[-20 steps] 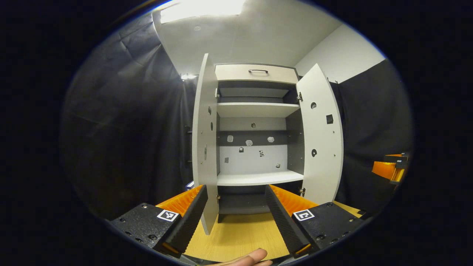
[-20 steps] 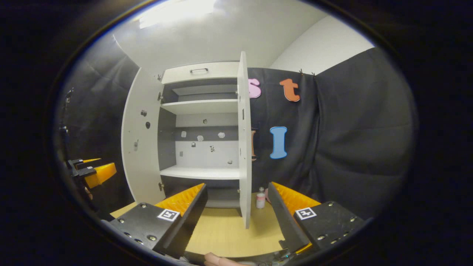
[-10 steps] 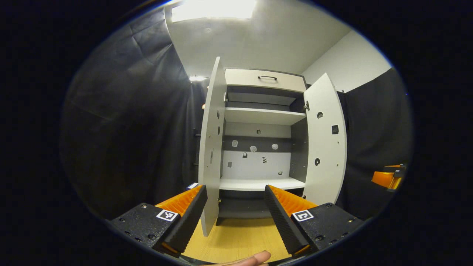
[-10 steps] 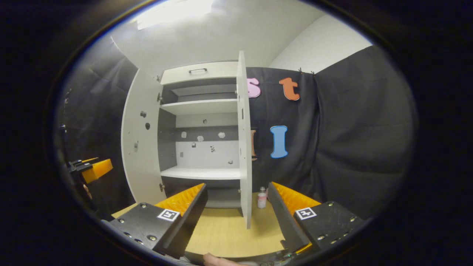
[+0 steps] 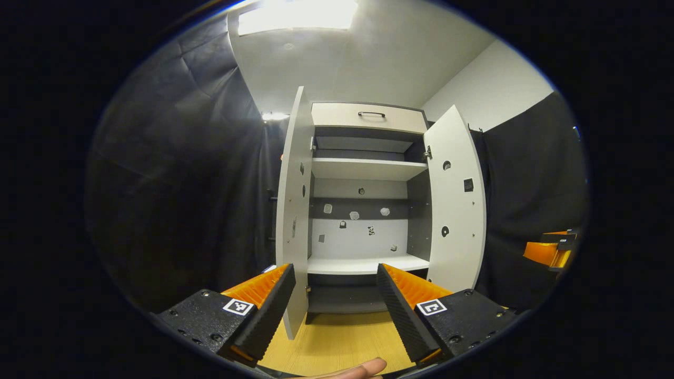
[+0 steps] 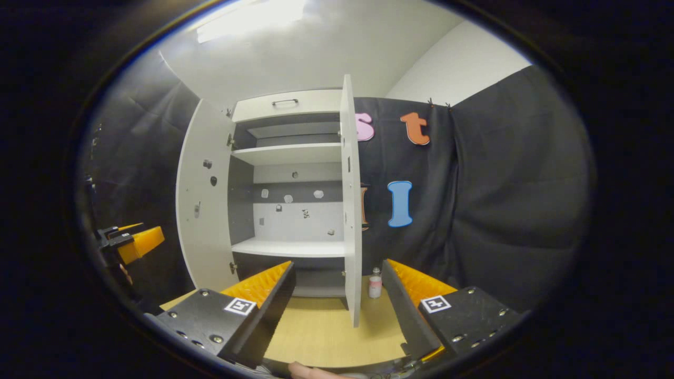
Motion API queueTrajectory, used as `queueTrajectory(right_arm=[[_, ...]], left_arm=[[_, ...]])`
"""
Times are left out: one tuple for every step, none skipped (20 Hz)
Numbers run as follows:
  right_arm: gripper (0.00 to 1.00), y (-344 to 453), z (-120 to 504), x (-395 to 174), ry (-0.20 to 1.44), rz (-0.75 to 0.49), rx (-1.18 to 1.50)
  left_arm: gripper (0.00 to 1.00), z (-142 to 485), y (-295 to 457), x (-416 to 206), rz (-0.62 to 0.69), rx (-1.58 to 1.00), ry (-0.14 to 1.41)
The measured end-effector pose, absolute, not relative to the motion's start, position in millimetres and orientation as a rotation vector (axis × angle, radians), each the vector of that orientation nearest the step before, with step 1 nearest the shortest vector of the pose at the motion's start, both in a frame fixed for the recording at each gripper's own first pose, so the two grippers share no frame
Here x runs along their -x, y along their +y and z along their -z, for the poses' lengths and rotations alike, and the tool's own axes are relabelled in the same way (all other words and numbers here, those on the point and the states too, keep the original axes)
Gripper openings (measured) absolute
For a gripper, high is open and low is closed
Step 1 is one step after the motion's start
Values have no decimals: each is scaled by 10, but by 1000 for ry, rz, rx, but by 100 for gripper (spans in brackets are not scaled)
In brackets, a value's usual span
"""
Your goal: Open the right door of the double-door shoe cabinet with the right hand, and open the left door with the left hand.
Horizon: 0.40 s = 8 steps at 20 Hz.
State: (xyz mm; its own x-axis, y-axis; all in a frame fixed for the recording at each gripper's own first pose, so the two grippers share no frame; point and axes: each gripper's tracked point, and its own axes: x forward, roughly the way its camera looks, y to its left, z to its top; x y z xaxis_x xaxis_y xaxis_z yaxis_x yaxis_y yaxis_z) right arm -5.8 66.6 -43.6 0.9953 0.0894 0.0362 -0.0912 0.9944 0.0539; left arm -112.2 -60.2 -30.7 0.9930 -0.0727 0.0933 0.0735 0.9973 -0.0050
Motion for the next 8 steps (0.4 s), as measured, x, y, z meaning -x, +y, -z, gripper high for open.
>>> queueTrajectory(right_arm=[[96,655,445,57,-32,-90,-57],[96,653,448,56,-31,-90,-58],[98,644,452,54,-31,-89,-59],[98,644,450,50,-31,-88,-61],[96,643,448,49,-30,-89,-62],[98,630,452,50,-31,-89,-64],[98,627,448,53,-32,-89,-66],[98,624,456,57,-32,-89,-67]], left_arm=[[96,308,-611,1123,75,10,-92],[96,312,-615,1121,77,10,-92],[96,313,-621,1121,77,11,-90],[96,322,-618,1116,77,12,-90],[96,320,-627,1120,79,12,-89],[96,317,-626,1117,79,12,-90],[96,316,-626,1120,78,11,-92],[96,318,-626,1118,78,9,-93]])
